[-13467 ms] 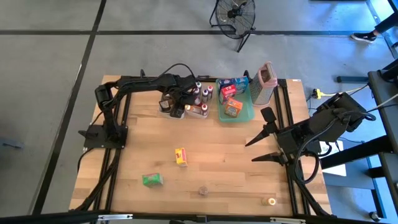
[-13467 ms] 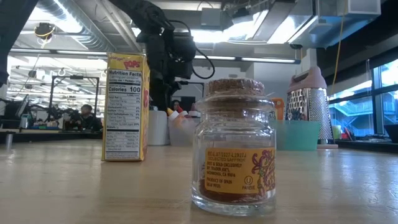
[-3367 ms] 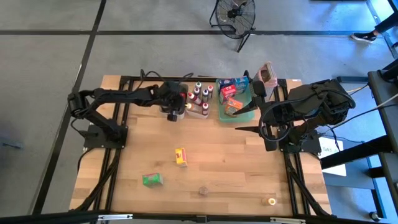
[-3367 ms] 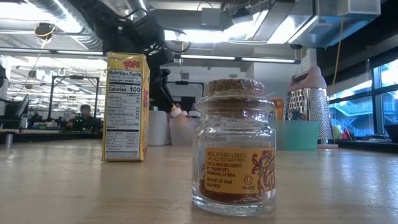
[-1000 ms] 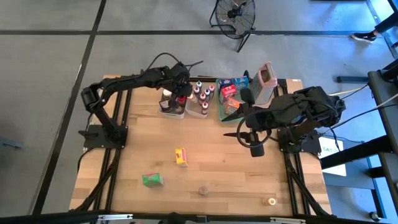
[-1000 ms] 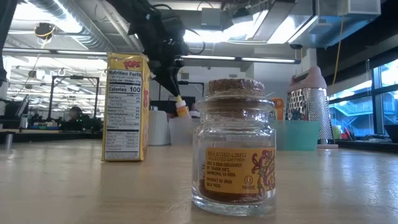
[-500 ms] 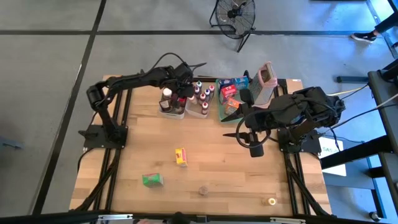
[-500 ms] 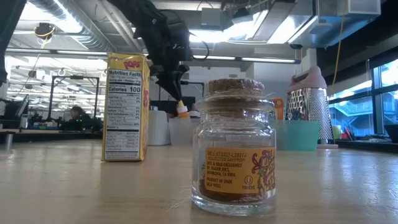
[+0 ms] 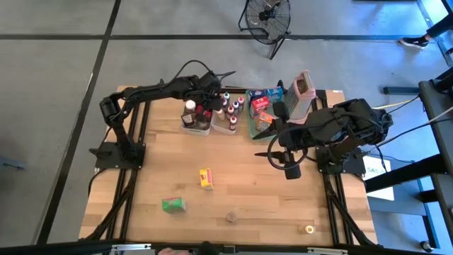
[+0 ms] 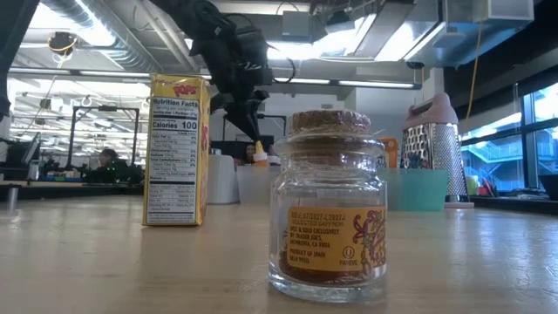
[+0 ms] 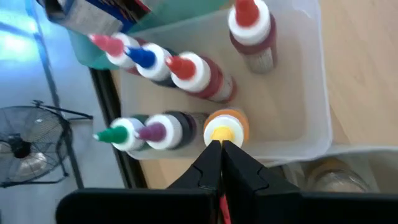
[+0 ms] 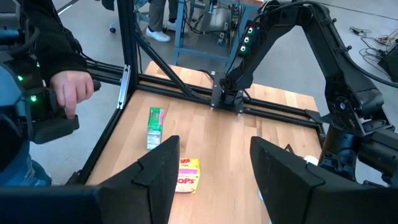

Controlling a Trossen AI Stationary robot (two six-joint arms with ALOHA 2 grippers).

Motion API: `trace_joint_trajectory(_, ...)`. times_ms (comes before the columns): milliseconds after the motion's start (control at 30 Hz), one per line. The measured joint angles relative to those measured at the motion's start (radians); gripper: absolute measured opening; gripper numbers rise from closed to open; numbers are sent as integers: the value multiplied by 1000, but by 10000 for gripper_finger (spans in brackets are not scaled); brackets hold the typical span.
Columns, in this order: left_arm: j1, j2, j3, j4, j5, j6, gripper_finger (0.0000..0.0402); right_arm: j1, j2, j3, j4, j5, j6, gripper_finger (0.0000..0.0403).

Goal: Pick & Place Kitchen Items
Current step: Adjust the yellow food coloring bottle in the transparent bin, then put the yellow cereal box into the green bin

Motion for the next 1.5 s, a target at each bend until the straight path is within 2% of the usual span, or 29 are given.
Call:
trace_joint_trajectory(367, -12, 0, 0, 33, -4, 1, 7, 0, 0, 0, -28, -3, 19, 199)
trace_joint_trajectory(500, -18, -18, 0, 28, -71, -50, 8, 0, 0, 0, -41, -2, 23, 199)
trace_joint_trajectory(633, -45, -82, 0, -32, -161, -94, 8, 0, 0, 0, -44, -1, 23, 199)
trace_joint_trajectory(800, -88, -218, 0, -126, -184, -145, 8, 0, 0, 0, -46, 1, 23, 199)
trace_joint_trajectory(900, -115, -312, 0, -165, -173, -213, 8, 0, 0, 0, -46, 1, 23, 199)
trace_joint_trajectory(1033, -136, -429, 0, -196, -75, -336, 8, 0, 0, 0, -46, 1, 26, 199)
trace_joint_trajectory(1200, -164, -541, 1, -215, -54, -544, 8, 0, 0, 0, -46, 1, 21, 199)
trace_joint_trajectory(1367, -194, -604, 1, -241, -57, -661, 10, 0, 0, 0, -50, 1, -42, 202)
trace_joint_trajectory(1500, -219, -612, 1, -257, -63, -781, 31, 0, 0, 0, -83, 1, -57, 216)
